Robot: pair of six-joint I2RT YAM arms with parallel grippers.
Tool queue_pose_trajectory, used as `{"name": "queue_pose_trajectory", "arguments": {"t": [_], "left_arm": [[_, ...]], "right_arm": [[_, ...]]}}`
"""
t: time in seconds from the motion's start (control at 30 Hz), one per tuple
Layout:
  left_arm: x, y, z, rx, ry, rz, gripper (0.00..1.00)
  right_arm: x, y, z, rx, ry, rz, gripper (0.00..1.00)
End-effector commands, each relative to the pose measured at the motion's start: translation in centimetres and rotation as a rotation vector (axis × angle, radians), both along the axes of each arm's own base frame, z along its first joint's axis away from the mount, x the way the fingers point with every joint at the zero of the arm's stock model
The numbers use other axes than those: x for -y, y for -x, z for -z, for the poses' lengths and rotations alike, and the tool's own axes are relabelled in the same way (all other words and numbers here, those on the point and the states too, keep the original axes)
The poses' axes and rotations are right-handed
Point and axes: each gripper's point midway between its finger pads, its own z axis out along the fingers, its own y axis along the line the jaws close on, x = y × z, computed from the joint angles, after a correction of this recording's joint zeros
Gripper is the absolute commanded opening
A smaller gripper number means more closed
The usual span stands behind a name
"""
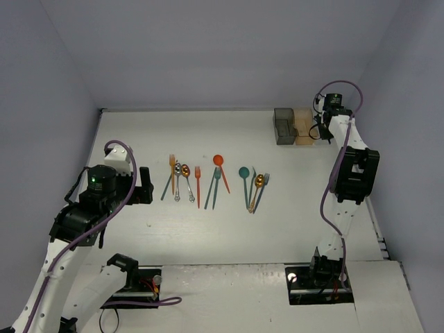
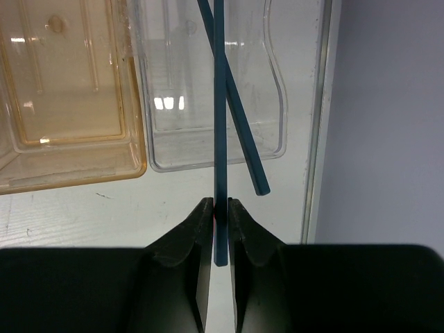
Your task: Sort the eating utensils into containers
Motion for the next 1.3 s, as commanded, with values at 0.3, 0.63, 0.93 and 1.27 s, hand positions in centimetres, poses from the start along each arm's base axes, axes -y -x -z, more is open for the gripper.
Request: {"name": "queue_pose_trajectory", "arguments": {"t": [0.3,0.63,0.93,1.27], "left_arm": [[0.7,-0.6,-1.1,0.053,0.038,0.011,0.94],[0.8,-0.8,-1.6,0.053,0.061,-0.007,0.94],[1.0,-1.2,-0.8,0.015,0.093,-0.046,0.94],[1.2,-1.8,2.0,-0.082,0.123,-0.121,0.94]], "right_arm": [[-0.1,-1.4,-6.5,0.151,-0.002,0.015,0.18],[-6.0,-1.9,-14.9,0.350,-0.052,-0.011,0.43],[-18.4,4.1,-16.1,0.394,-0.278,-0.019,0.57],[-31.7,14.0,-9.9,0.281,-0.443,-0.117,0.58]]}}
